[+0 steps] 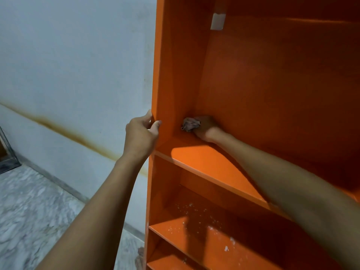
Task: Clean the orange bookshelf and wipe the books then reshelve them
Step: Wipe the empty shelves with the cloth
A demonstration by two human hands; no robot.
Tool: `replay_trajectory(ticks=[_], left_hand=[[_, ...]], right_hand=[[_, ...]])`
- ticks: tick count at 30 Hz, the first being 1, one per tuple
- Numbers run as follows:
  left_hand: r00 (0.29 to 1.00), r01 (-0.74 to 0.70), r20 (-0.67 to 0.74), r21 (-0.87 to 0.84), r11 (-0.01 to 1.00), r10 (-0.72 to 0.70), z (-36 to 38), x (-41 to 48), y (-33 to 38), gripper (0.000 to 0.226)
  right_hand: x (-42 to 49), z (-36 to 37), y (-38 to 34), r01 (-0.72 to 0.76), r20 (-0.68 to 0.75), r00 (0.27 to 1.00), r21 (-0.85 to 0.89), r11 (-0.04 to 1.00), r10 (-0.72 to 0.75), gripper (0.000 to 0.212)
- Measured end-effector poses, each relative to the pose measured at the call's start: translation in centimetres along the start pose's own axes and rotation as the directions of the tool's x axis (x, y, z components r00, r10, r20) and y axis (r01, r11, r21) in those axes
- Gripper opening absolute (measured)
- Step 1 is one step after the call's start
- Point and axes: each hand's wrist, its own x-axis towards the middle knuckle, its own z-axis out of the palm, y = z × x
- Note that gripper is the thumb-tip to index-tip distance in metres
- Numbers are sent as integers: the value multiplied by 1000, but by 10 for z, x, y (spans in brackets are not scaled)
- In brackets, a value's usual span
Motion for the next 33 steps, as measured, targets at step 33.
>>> replay_trajectory(ticks=[33], left_hand=[[999,-45,24,14,999,44,-6,2,-3,43]], right_hand=[[-163,2,-65,537,210,786,233,810,-582,40]])
